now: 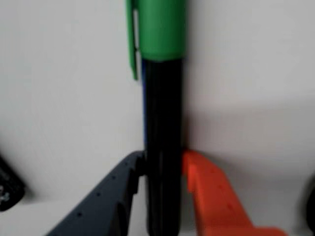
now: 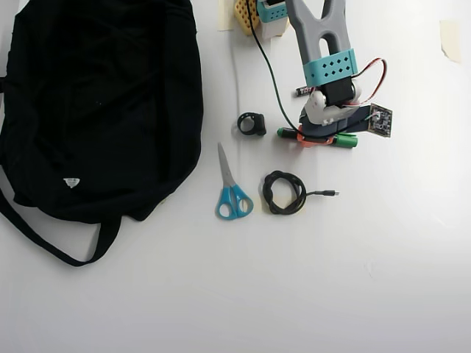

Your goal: Put the green marker into the black bag

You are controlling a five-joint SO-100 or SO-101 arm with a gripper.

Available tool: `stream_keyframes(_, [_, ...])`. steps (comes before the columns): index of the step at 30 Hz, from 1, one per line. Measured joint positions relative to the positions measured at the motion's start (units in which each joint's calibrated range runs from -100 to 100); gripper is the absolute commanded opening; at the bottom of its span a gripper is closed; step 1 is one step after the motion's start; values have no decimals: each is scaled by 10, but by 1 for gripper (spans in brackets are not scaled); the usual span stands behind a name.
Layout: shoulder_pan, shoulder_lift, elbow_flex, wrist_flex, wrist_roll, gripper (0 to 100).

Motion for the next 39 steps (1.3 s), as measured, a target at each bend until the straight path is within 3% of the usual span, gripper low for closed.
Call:
stream_keyframes(23, [-6, -3, -6, 8, -1, 2])
stream_keyframes(39, [-6, 2, -115, 149, 0, 2])
